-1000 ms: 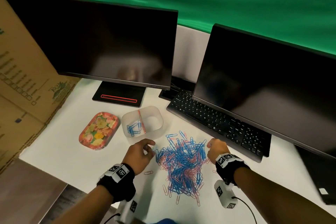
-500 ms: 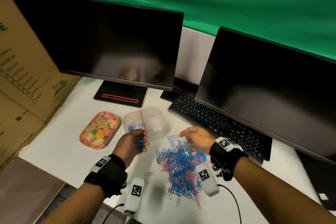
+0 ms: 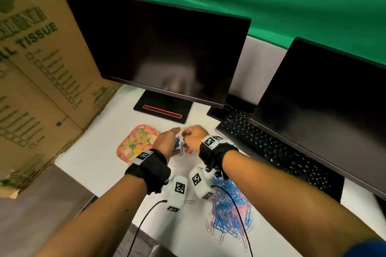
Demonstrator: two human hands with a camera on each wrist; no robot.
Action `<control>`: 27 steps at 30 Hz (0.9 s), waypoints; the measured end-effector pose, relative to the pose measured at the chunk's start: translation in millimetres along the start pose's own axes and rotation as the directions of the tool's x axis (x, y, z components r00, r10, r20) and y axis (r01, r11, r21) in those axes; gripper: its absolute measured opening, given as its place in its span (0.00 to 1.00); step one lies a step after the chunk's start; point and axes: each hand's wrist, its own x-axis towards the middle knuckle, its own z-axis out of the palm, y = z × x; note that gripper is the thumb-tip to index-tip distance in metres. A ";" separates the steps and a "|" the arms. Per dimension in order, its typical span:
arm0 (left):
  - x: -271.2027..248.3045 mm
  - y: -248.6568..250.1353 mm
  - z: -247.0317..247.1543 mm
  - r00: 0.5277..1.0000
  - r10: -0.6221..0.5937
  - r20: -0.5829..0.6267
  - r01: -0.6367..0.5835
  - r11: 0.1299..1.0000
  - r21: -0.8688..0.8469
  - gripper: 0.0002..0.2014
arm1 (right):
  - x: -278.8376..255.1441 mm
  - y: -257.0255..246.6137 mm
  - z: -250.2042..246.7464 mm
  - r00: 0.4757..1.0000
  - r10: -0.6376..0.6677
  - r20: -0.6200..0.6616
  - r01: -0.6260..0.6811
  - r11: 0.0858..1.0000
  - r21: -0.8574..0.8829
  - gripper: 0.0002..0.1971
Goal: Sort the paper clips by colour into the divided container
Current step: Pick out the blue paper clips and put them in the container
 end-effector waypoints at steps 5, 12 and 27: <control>6.6 4.6 -2.2 1.000 0.016 -0.004 -0.016 0.993 0.114 0.15 | 5.5 0.3 -9.5 0.998 -0.063 0.025 0.062 0.997 0.035 0.15; -12.6 -1.8 5.0 0.956 0.275 0.098 -0.292 0.905 0.311 0.09 | -13.6 44.7 -56.2 1.000 -0.002 0.016 -0.004 0.930 0.369 0.10; 4.1 -106.2 30.3 0.945 0.170 0.279 -0.306 0.167 0.937 0.11 | -123.2 209.8 -61.8 0.991 -0.085 -0.102 0.045 0.937 -0.347 0.09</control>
